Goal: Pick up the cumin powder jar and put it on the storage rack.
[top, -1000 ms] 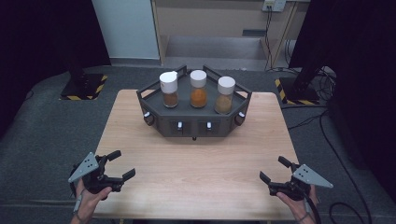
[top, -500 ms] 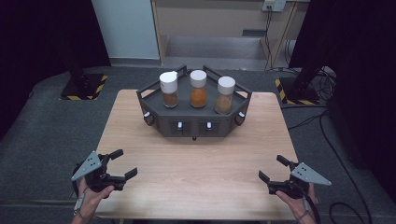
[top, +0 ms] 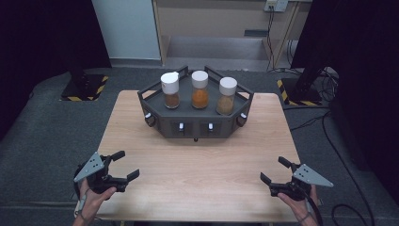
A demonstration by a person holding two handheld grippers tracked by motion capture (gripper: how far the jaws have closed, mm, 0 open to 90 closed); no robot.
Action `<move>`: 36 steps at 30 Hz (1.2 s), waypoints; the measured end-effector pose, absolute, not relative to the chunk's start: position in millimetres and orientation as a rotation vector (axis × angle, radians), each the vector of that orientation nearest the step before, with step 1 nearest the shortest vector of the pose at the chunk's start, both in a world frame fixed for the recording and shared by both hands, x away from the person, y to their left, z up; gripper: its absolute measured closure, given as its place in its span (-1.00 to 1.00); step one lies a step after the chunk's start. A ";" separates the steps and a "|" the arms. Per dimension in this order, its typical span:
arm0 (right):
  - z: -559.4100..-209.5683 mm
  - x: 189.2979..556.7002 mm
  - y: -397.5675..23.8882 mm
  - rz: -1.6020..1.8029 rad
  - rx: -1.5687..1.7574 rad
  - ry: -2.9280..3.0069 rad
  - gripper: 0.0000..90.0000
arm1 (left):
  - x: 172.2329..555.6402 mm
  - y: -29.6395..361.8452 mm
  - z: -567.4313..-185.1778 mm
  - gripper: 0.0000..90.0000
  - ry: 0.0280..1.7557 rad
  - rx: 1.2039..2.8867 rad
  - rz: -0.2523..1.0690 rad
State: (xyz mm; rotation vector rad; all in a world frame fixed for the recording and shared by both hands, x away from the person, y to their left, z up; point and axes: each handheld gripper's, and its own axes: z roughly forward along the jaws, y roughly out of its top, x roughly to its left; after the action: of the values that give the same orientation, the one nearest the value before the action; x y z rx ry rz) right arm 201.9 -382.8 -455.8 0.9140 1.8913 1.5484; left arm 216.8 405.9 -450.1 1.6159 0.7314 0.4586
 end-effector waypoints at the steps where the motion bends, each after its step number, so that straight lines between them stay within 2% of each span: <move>1: -455.8 201.9 -382.8 1.549 0.914 1.891 -0.90 | 216.8 405.8 -450.0 -0.96 0.731 1.616 0.459; 36: -455.8 203.7 -383.3 1.560 0.898 1.907 -0.89 | 221.8 403.0 -449.3 -0.94 0.702 1.643 0.434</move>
State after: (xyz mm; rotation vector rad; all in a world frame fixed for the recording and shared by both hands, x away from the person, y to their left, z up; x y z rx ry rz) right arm 203.7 -383.3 -455.8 0.8978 1.9069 1.5599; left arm 221.8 403.0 -449.3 1.6432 0.7023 0.4340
